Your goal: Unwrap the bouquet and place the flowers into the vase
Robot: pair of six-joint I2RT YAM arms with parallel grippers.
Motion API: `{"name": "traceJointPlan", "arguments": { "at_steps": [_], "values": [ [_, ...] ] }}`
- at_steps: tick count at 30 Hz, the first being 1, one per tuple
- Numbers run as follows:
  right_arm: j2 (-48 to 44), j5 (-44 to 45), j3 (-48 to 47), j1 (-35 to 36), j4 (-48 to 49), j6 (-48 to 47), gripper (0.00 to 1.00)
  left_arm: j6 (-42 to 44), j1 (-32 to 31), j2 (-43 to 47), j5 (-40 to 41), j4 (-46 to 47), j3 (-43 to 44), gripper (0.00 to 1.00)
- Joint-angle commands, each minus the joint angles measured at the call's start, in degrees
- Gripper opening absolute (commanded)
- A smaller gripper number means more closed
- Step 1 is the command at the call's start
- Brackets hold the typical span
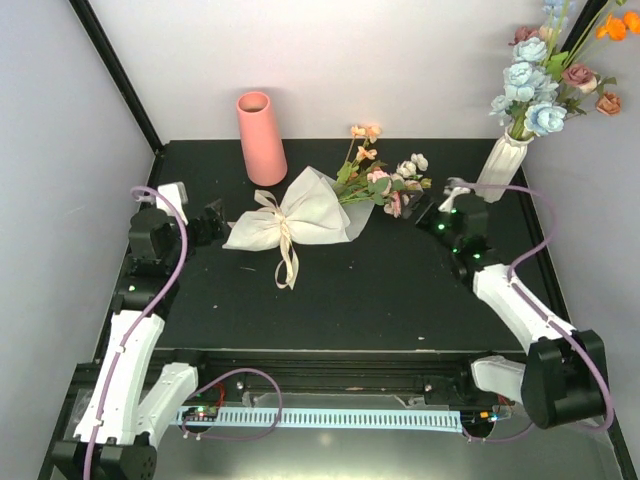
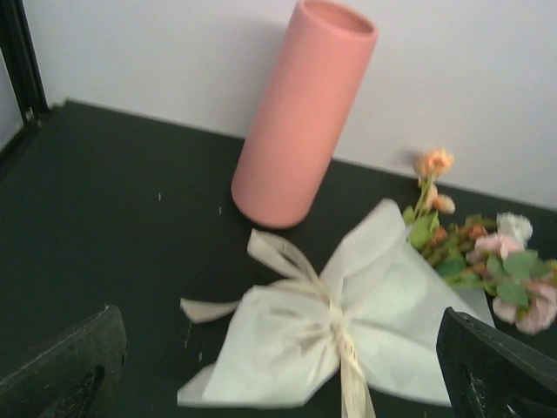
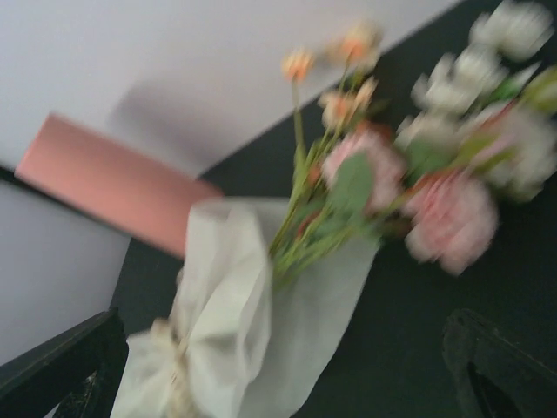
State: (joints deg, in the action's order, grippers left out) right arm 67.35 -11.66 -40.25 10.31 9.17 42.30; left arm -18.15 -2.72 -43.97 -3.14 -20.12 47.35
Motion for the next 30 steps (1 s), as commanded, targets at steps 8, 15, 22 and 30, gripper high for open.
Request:
{"name": "traceJointPlan", "arguments": {
  "at_steps": [8, 15, 22, 30],
  "values": [
    [9.62, 9.42, 0.73, 24.87, 3.82, 23.61, 1.0, 3.27, -0.13, 8.2, -11.09, -10.07, -8.85, 0.99],
    [23.79, 9.13, -6.14, 32.52, 5.06, 26.02, 0.97, 3.23, -0.14, 8.74, -14.51, -5.86, -11.43, 0.99],
    [35.02, 7.51, -12.24, 33.34, 7.7, 27.79, 0.9, 3.77, -0.02, 6.7, -14.33, -7.03, -10.95, 0.99],
    [41.43, 6.85, -18.47, 31.52, 6.41, 24.1, 0.58, 4.4, -0.15, 5.82, -14.78, -8.28, -10.7, 0.99]
  ]
}}
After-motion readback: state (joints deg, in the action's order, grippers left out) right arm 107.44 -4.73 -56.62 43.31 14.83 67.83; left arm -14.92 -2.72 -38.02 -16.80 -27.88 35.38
